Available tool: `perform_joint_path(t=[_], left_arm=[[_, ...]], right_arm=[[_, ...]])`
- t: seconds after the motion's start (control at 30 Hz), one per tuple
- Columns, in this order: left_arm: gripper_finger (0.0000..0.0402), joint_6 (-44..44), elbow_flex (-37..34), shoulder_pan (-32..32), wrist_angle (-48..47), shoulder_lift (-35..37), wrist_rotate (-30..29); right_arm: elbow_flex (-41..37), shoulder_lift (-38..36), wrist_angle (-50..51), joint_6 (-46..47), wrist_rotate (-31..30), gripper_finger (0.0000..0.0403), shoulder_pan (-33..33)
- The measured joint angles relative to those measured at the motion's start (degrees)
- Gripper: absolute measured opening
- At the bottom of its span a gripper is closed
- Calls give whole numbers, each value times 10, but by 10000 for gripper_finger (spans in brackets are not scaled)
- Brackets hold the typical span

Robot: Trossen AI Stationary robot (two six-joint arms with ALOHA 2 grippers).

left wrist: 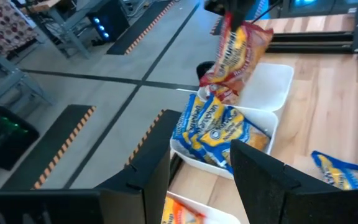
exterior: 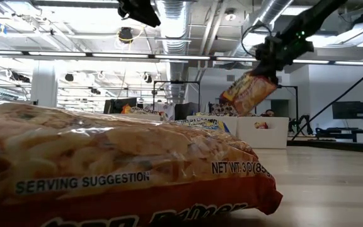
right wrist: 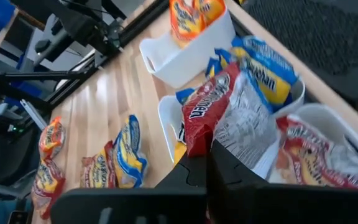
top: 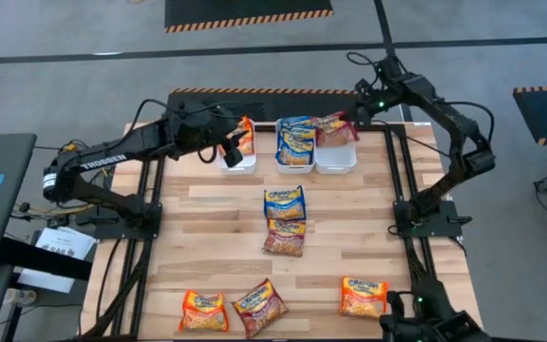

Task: Sort Maruchan noodles
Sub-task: Put the top red noodle soup pack into the right white bin

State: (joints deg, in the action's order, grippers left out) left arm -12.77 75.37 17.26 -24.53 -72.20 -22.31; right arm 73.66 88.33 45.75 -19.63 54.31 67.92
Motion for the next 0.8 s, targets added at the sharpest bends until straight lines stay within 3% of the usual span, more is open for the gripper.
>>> perform_joint_path(t=[0.2,0.47,0.6,0.8], left_arm=[[159,-3,0,20,-2,0,11],[159,-1,0,32,-3,0,36],[159,-1,0,32,-4,0,38],[159,0,0,32,-5,0,38]], right_arm=[[-65,0,-90,45,-12,7,-5],[-112,0,-143,63,-97,9,-19],[-134,0,-180,83,-112,9,-24],[-151,0,-192,73,-191,10,-56]])
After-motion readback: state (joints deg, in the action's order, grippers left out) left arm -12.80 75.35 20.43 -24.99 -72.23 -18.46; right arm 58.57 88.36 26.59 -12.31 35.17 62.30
